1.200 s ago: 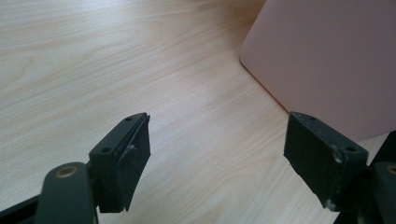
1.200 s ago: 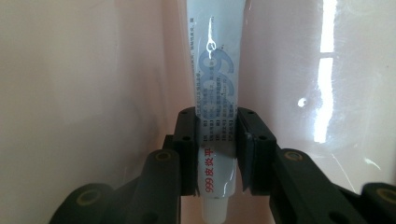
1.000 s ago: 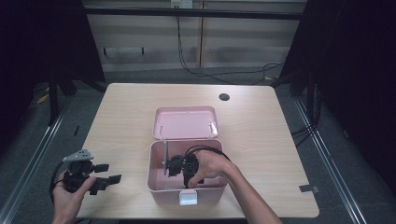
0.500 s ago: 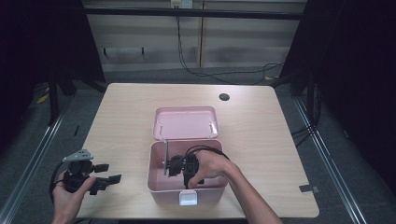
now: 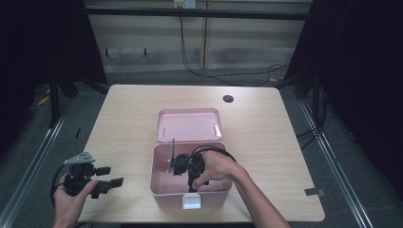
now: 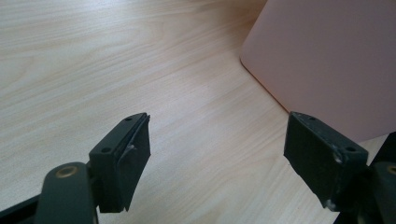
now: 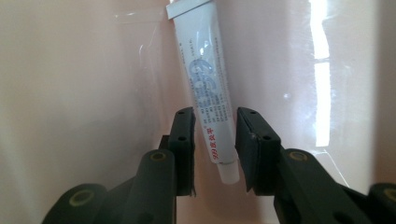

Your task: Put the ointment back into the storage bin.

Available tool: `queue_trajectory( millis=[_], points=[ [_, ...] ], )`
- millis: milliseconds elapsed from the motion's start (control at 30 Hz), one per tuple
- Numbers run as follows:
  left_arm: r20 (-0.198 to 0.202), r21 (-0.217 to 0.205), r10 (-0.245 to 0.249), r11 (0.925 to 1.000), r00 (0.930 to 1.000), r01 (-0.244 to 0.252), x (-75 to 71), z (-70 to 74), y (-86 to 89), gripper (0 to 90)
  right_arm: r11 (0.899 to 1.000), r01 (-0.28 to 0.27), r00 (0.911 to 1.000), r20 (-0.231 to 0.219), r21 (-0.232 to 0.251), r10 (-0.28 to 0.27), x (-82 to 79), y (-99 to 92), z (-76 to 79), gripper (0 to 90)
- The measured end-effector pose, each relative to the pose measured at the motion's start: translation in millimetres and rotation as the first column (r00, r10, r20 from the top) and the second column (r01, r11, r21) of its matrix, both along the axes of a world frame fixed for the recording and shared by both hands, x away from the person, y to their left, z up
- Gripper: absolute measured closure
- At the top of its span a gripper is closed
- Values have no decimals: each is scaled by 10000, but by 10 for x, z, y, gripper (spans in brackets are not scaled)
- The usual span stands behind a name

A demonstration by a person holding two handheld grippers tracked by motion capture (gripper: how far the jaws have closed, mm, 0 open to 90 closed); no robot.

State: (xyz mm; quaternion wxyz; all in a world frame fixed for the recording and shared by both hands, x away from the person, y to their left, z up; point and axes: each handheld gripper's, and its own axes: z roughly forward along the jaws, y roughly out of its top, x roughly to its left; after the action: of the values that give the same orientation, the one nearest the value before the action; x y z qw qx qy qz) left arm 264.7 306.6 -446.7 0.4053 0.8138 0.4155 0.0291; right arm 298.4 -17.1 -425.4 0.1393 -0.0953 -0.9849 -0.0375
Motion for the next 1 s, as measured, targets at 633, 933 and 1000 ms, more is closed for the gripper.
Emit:
queue_trajectory(
  millis=[633,933,1000],
  points=[
    [-9,15,5,10000,10000,-5,4,-5,-7,227,9983,577,9978,323,93,-579,24,-116,207,645],
    [4,8,12,10000,10000,-12,1,-3,-6,227,9957,909,9931,728,177,-920,39,-204,342,642],
    [0,17,9,10000,10000,-9,2,-4,-6,227,9943,1027,9915,779,278,-1046,44,-238,403,642]
  ],
)
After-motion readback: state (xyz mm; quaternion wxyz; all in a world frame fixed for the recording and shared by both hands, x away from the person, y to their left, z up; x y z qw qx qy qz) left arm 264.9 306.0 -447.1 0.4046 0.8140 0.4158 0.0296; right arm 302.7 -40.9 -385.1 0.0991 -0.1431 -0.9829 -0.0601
